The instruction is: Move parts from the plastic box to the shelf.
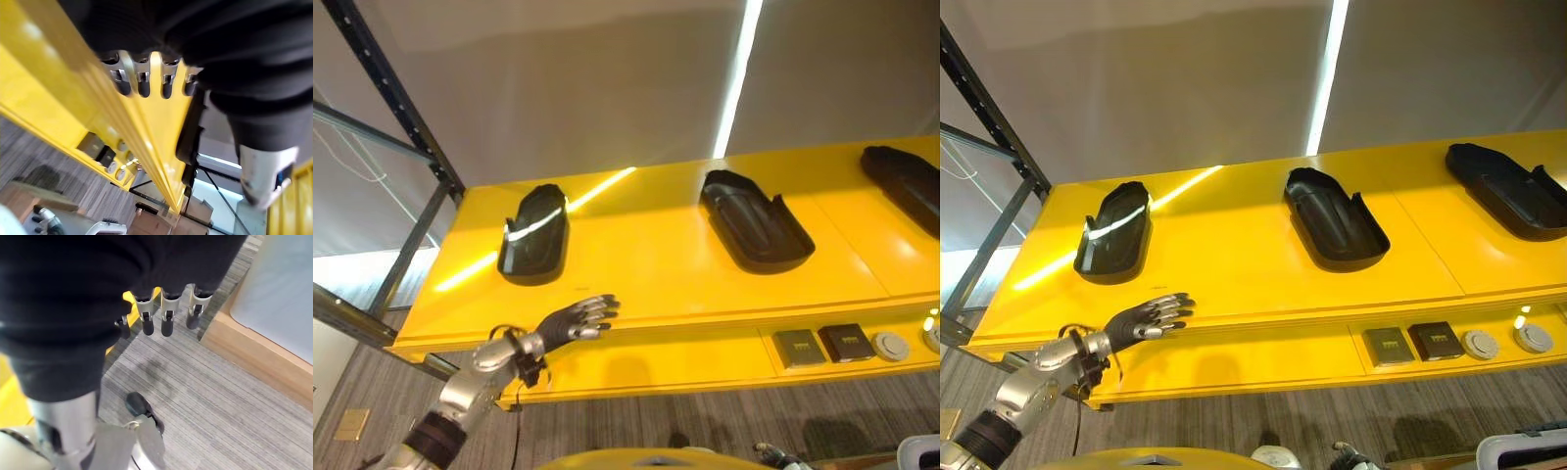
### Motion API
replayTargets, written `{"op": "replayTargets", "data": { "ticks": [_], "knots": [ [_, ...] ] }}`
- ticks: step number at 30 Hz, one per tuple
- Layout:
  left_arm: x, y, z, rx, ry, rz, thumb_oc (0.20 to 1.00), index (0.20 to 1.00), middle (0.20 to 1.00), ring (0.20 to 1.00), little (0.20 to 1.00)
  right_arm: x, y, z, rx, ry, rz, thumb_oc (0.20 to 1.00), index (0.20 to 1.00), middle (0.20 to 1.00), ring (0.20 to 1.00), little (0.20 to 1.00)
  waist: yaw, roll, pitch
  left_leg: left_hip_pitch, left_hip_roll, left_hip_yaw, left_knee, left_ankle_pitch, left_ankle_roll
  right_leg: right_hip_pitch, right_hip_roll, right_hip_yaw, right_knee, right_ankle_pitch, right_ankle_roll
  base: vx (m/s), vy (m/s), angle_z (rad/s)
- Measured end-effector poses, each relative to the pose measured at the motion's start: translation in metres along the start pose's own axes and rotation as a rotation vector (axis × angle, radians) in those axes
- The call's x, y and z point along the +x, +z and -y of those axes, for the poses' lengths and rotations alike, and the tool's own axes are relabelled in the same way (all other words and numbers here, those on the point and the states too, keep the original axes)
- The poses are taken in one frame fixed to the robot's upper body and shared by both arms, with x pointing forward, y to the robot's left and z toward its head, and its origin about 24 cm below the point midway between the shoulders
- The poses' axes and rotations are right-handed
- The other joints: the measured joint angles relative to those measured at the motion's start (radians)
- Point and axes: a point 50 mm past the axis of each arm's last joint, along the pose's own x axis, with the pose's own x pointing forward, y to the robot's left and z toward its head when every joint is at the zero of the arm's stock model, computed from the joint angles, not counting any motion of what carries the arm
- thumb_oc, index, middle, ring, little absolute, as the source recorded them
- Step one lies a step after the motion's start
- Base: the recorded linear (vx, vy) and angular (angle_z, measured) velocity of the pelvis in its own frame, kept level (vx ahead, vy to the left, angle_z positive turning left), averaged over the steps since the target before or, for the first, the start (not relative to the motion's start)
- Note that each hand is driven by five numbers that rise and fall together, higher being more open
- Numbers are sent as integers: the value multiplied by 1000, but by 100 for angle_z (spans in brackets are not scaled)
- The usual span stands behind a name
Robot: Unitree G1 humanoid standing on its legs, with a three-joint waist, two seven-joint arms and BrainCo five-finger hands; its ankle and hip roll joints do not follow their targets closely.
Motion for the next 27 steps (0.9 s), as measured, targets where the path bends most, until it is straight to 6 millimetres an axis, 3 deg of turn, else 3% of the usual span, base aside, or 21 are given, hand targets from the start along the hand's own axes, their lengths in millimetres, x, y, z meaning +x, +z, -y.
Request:
{"op": "replayTargets", "data": {
  "ticks": [7,11,16,18,23,27],
  "knots": [
    [-5,-29,-3,-2,175,18,1000,1000,1000,1000,1000,0,-3,0,11,-2,-12,1000,1000,1000,1000,1000,29,-3,2,1,2,0,0,-4,4,6,1,-5,0,-1,-1,-6,-5,1],
    [-2,-34,-7,121,259,38,1000,1000,1000,1000,1000,1,3,4,26,-10,1,1000,1000,1000,1000,1000,45,0,0,-2,5,0,0,-6,-1,2,2,-5,0,-4,-5,0,0,0],
    [-6,-27,-11,105,306,111,1000,1000,1000,1000,1000,2,10,8,29,-24,16,1000,1000,1000,1000,1000,40,-10,3,-24,6,-3,0,-5,1,-18,3,-5,0,-4,-5,-3,2,3],
    [-11,-17,-6,94,258,155,1000,1000,1000,1000,1000,1,6,4,29,-15,4,1000,1000,1000,1000,1000,45,-20,10,-27,6,-6,0,-5,2,-20,3,-6,0,-4,-6,-6,15,12],
    [-6,67,29,14,-123,565,1000,1000,1000,1000,1000,0,5,-6,36,6,-2,1000,1000,1000,1000,1000,53,-40,27,-26,2,-6,0,7,9,-14,-2,-5,0,1,-4,32,9,4],
    [-6,103,28,-20,-167,726,1000,1000,1000,1000,1000,0,14,-13,46,23,17,1000,1000,1000,1000,1000,43,-44,26,-11,1,-5,0,11,13,-1,-2,-3,-1,5,2,43,-16,-3]
  ]
}}
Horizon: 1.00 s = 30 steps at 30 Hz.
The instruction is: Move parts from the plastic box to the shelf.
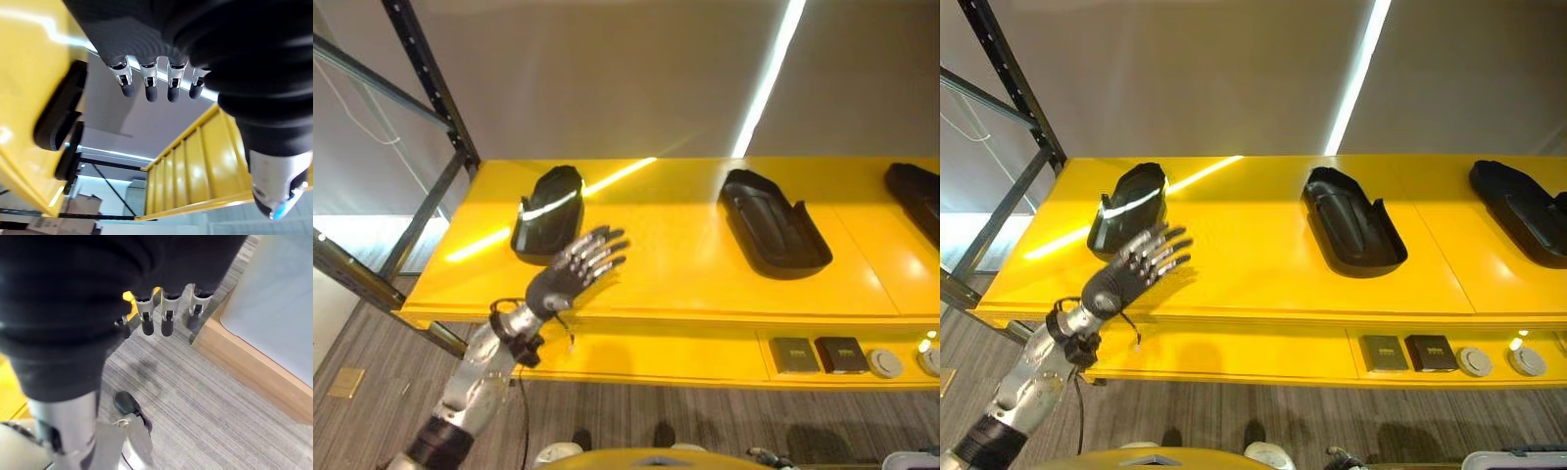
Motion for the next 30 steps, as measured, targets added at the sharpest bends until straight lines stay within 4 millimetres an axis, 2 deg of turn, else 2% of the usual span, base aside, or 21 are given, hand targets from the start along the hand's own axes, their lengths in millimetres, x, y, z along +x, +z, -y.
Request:
{"op": "replayTargets", "data": {
  "ticks": [4,8,9,12,15,17,19,22,23,25,26,30],
  "knots": [
    [-1,25,-15,34,112,122,1000,1000,1000,1000,1000,-1,-2,-5,12,9,-6,1000,1000,1000,1000,1000,0,0,-1,16,2,-1,6,-1,-11,13,4,-1,0,-6,-2,0,-23,3],
    [0,34,-12,-59,43,229,1000,1000,1000,1000,1000,-1,-7,-6,22,11,-16,1000,1000,1000,1000,1000,14,-1,-1,21,-2,-4,6,-2,-11,18,1,-5,0,-6,-3,-1,-2,4],
    [-2,39,-12,-80,13,266,1000,1000,1000,1000,1000,0,-3,-3,15,3,-4,1000,1000,1000,1000,1000,14,-1,-1,22,-4,-4,6,-2,-11,19,-1,-5,-2,-11,4,0,0,0],
    [-7,54,-17,3,51,348,1000,1000,1000,1000,1000,1,2,0,9,-4,13,1000,1000,1000,1000,1000,16,1,-2,16,-7,-4,5,-5,-11,21,-3,-5,-1,-13,6,0,0,0],
    [-17,98,-17,265,141,483,1000,1000,1000,1000,1000,0,-1,-3,8,4,6,1000,1000,1000,1000,1000,23,1,-3,15,-6,-8,3,-8,-9,22,-5,-6,0,-12,5,0,0,0],
    [-31,134,-11,435,201,639,1000,1000,1000,1000,1000,-2,-9,-11,9,20,-15,1000,1000,1000,1000,1000,34,3,-4,12,-6,-23,0,-11,-11,25,-5,-20,0,-14,4,-9,-17,17],
    [-40,154,-6,507,291,755,1000,1000,1000,1000,1000,-4,-17,-17,5,36,-37,1000,1000,1000,1000,1000,41,1,-6,12,-7,-32,5,-5,-8,29,-7,-31,0,-16,4,4,-21,18],
    [-54,166,-11,543,519,872,1000,1000,1000,1000,1000,-5,-20,-19,-16,43,-45,1000,1000,1000,1000,1000,64,1,-10,15,-7,-41,5,-3,-11,37,-6,-38,0,-19,5,11,-19,10],
    [-68,172,-18,665,793,901,1000,1000,1000,1000,1000,-4,-16,-18,-20,41,-36,1000,1000,1000,1000,1000,65,-4,-17,12,-8,-55,5,-1,-14,40,-7,-51,0,-22,4,0,-16,19],
    [-83,173,-24,812,1084,902,1000,1000,1000,1000,1000,-3,-13,-15,-21,35,-28,1000,1000,1000,1000,1000,71,-9,-21,14,-8,-58,5,0,-15,44,-7,-56,0,-23,3,-6,-8,13],
    [-95,168,-31,967,1341,877,1000,1000,1000,1000,1000,-3,-13,-14,-30,36,-35,1000,1000,1000,1000,1000,79,-12,-23,15,-7,-61,5,0,-15,47,-7,-59,0,-25,1,1,-4,8],
    [-134,156,-45,1178,1787,837,1000,1000,1000,1000,1000,-1,-6,-8,-33,26,-25,1000,1000,1000,1000,1000,93,-13,-26,13,-10,-75,2,-4,-21,52,-9,-72,1,-27,1,6,1,10]
  ]
}}
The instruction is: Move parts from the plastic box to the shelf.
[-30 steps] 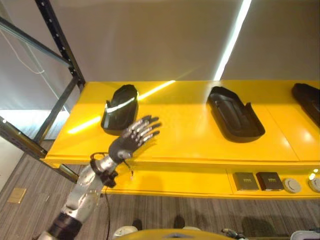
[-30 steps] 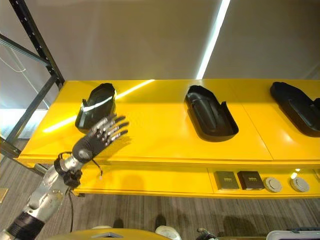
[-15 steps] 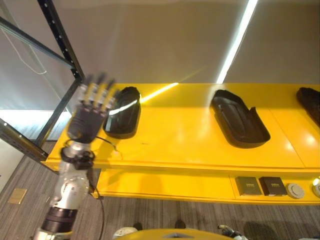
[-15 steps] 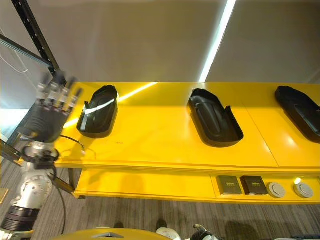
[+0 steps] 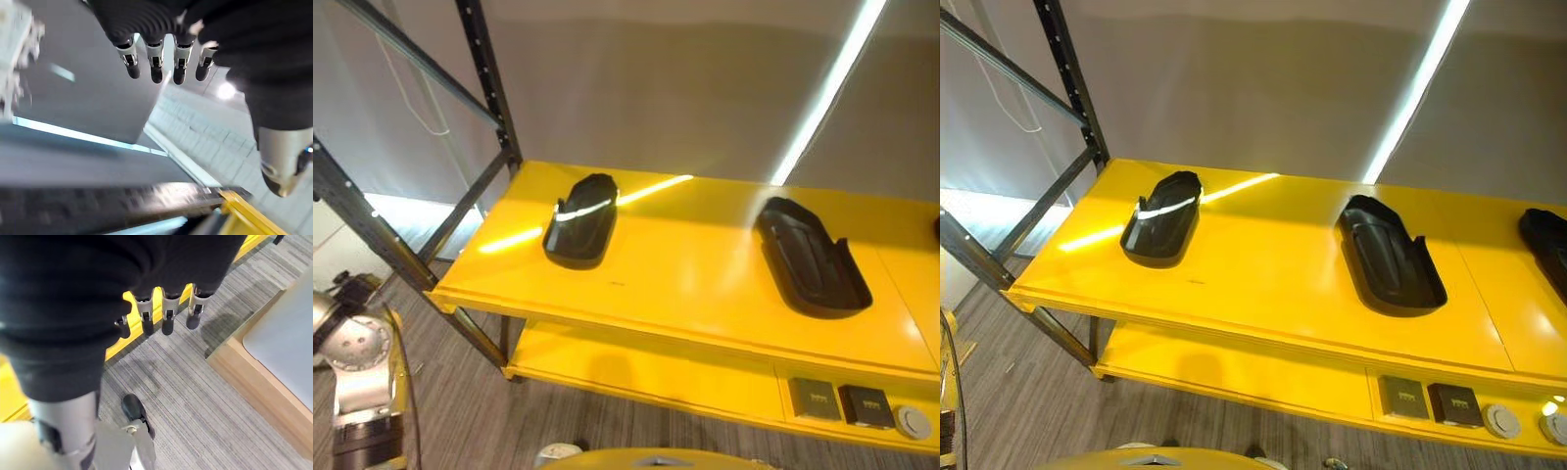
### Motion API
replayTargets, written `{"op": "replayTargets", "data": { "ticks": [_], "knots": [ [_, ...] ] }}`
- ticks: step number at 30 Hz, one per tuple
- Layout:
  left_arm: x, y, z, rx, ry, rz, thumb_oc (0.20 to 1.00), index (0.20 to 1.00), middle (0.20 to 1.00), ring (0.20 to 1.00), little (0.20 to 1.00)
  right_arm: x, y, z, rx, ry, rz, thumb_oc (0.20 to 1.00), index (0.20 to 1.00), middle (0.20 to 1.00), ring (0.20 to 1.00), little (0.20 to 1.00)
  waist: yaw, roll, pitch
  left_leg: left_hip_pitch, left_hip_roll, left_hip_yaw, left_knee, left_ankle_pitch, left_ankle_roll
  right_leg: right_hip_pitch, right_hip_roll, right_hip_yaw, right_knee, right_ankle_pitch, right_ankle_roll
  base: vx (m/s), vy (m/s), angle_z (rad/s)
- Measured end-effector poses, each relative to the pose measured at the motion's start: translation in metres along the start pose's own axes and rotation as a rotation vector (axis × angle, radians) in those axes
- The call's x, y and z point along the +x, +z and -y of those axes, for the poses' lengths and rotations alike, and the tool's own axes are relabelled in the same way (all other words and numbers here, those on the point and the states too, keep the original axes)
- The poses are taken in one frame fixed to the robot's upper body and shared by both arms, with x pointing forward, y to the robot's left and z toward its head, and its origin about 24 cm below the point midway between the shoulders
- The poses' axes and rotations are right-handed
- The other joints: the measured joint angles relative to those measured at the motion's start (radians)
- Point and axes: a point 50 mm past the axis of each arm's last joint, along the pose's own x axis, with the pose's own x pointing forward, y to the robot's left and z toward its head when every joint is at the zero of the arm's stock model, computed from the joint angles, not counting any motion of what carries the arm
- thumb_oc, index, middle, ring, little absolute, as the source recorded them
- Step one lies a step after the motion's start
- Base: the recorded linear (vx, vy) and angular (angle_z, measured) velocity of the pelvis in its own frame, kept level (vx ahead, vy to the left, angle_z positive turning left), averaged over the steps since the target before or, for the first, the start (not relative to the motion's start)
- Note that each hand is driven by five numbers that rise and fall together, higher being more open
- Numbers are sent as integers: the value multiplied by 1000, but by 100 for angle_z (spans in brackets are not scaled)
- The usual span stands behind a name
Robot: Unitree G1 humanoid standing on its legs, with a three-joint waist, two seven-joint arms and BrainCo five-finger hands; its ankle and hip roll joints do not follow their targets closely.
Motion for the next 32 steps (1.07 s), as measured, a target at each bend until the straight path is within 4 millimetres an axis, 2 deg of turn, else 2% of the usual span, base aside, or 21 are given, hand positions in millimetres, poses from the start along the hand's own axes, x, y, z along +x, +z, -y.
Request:
{"op": "replayTargets", "data": {
  "ticks": [1,3,5,6,8,9,10,12,13,15,16,18,19,22,23,28,32],
  "knots": [
    [2,-24,-25,190,122,-20,1000,1000,1000,1000,1000,0,4,3,0,-2,15,1000,1000,1000,1000,1000,-8,7,-9,0,-2,-6,-2,-1,-1,2,-3,-8,0,-3,0,7,9,12],
    [1,-40,-45,301,225,-78,1000,1000,1000,1000,1000,0,4,2,-4,14,20,1000,1000,1000,1000,1000,-6,6,-10,-1,-2,-9,1,-1,-1,1,-3,-11,-1,-5,-1,0,11,8],
    [-6,-67,-74,486,208,-149,1000,1000,1000,1000,1000,1,5,7,-27,19,10,1000,1000,1000,1000,1000,-6,14,-16,-4,-4,-9,1,2,1,1,-4,-13,0,-5,1,-3,2,3],
    [-12,-84,-91,612,194,-224,1000,1000,1000,1000,1000,1,5,13,-46,11,10,1000,1000,1000,1000,1000,-15,24,-21,-2,-5,-7,3,4,5,1,-6,-12,0,-5,2,-11,-5,-3],
    [-41,-111,-127,770,199,-500,1000,1000,1000,1000,1000,1,2,16,-69,18,-8,1000,1000,1000,1000,1000,-20,26,-27,-3,-8,-7,3,3,7,2,-8,-13,0,-7,3,-37,-27,2],
    [-68,-122,-146,855,152,-656,1000,1000,1000,1000,1000,1,1,14,-77,27,-16,1000,1000,1000,1000,1000,-17,12,-23,-8,-8,-6,3,3,6,-2,-4,-15,0,-7,4,-53,-41,7],
    [-95,-131,-162,947,71,-822,1000,1000,1000,1000,1000,1,5,15,-74,25,-14,1000,1000,1000,1000,1000,-23,22,-29,-16,-8,-6,10,4,6,-12,-9,-15,0,-6,3,-39,-26,1],
    [-150,-131,-195,1016,10,-1119,1000,1000,1000,1000,1000,2,8,13,-58,30,-13,1000,1000,1000,1000,1000,-20,5,-17,-32,-10,-9,17,5,6,-19,-7,-15,0,-4,5,-42,-26,1],
    [-211,-119,-218,1083,-133,-1401,1000,1000,1000,1000,1000,2,6,10,-34,42,-21,1000,1000,1000,1000,1000,-25,-4,-10,-31,-12,-8,26,2,4,-15,-8,-15,0,-4,5,-39,-14,3],
    [-243,-105,-233,1126,-316,-1565,1000,1000,1000,1000,1000,2,5,7,-2,52,-28,1000,1000,1000,1000,1000,-23,-21,6,-34,-12,-8,27,2,3,-17,-8,-17,0,-5,3,-18,1,2],
    [-256,-97,-242,1158,-466,-1622,1000,1000,1000,1000,1000,2,3,7,32,49,-31,1000,1000,1000,1000,1000,-18,-34,13,-31,-9,-7,27,2,3,-16,-7,-16,0,-7,0,5,32,1],
    [-275,-86,-250,1179,-691,-1702,1000,1000,1000,1000,1000,2,-3,8,70,41,-49,1000,1000,1000,1000,1000,-25,-43,14,-30,-7,-4,26,-7,-4,-19,-8,-14,0,-8,-2,9,18,-3],
    [-280,-84,-247,1148,-827,-1720,1000,1000,1000,1000,1000,2,-3,9,71,33,-49,1000,1000,1000,1000,1000,-28,-42,15,-32,-6,1,24,-12,3,-26,-9,-10,14,-13,-7,14,30,-10],
    [-282,-94,-221,1068,-1044,-1640,1000,1000,1000,1000,1000,2,0,7,65,30,-32,1000,1000,1000,1000,1000,-40,-25,21,-32,-4,18,23,-14,6,-51,-11,13,43,-20,-9,-1,10,-20],
    [-281,-100,-206,1042,-1138,-1575,1000,1000,1000,1000,1000,2,4,5,54,21,-16,1000,1000,1000,1000,1000,-53,-22,23,-32,-4,20,25,-14,8,-52,-11,18,52,-20,-8,-16,-15,-15],
    [-273,-116,-171,975,-1198,-1467,1000,1000,1000,1000,1000,1,6,-4,22,42,-11,1000,1000,1000,1000,1000,-88,-2,23,-37,0,29,27,-12,11,-66,-7,30,58,-19,-8,-22,-17,-10],
    [-274,-115,-180,998,-1185,-1524,1000,1000,1000,1000,1000,1,6,-3,38,27,-11,1000,1000,1000,1000,1000,-87,-4,20,-35,8,44,28,-8,18,-65,2,38,45,-15,-10,-12,5,-6]
  ]
}}
